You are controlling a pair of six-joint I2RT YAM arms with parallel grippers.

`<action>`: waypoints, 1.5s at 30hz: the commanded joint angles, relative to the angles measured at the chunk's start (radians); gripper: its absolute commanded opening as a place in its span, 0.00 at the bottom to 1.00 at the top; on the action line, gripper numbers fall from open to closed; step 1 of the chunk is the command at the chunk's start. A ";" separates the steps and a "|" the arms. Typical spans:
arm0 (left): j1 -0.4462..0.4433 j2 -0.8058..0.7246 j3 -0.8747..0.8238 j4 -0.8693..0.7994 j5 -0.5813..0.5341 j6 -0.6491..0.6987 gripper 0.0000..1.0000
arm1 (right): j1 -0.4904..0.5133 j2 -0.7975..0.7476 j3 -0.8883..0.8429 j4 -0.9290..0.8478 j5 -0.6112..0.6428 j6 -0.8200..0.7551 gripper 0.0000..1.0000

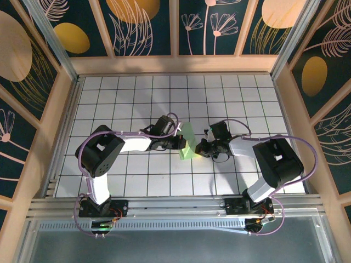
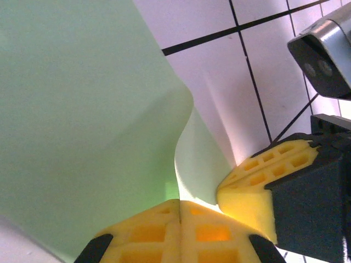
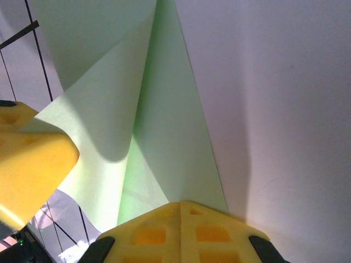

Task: Fold a paper plane with a square sheet of paper (fold left side to right side)
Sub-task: Fold the triangle a second time at the center of the table.

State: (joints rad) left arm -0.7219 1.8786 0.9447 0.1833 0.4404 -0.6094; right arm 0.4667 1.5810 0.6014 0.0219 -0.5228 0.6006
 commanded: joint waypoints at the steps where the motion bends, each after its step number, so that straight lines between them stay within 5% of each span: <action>1: 0.010 -0.033 -0.012 -0.035 -0.024 0.037 0.00 | 0.006 0.033 0.005 -0.063 0.064 -0.024 0.00; 45: 0.030 0.019 0.022 -0.028 -0.044 0.069 0.00 | 0.008 0.036 0.001 -0.059 0.063 -0.021 0.00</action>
State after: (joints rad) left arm -0.6983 1.8790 0.9443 0.1532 0.3878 -0.5648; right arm 0.4675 1.5848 0.6067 0.0181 -0.5232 0.6003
